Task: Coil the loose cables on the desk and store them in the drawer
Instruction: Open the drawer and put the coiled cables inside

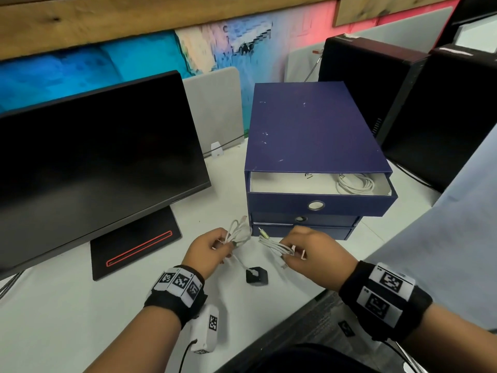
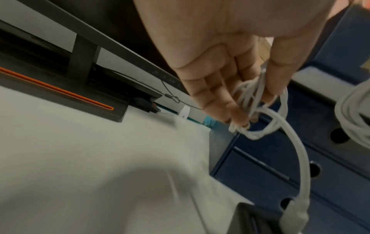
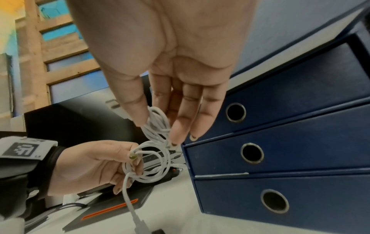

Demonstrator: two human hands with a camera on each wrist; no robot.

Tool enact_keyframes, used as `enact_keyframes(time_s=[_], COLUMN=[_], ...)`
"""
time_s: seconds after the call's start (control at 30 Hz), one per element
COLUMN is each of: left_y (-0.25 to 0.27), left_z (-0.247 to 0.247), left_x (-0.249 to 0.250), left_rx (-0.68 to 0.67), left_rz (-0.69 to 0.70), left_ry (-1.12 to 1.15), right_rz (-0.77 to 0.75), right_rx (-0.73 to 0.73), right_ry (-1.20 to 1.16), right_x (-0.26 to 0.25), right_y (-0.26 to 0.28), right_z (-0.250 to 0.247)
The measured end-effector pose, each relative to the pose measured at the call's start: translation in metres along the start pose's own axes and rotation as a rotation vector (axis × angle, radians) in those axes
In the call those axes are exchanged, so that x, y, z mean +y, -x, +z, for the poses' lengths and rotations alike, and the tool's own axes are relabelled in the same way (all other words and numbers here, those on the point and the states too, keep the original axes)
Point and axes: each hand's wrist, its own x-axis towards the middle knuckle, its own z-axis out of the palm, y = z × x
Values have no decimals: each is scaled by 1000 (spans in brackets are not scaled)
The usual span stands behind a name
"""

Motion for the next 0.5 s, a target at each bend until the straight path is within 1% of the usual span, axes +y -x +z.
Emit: enact_keyframes(time_s=[0.07, 0.17, 0.23, 0.3, 0.4, 0.5], left_y=[2, 4, 5, 6, 11, 17], left_z=[-5, -14, -22, -32, -49, -66], left_x=[13, 29, 38, 47, 64, 84], left_rx=[-82, -171, -215, -247, -245, -183], left_rz=[-2, 6, 18, 35, 78, 152], left_ry=[49, 10, -36, -21, 20, -8], right_rz=[-31, -127, -187, -196, -161, -94], right_rx=[22, 75, 136, 226, 404, 534], right_ry=[-15, -40, -40, -59, -7, 104], right_x=[-4, -10, -12, -13, -8, 3], right_y=[2, 7, 10, 11, 10, 6], right_z=[-6, -20, -31, -45, -63, -75])
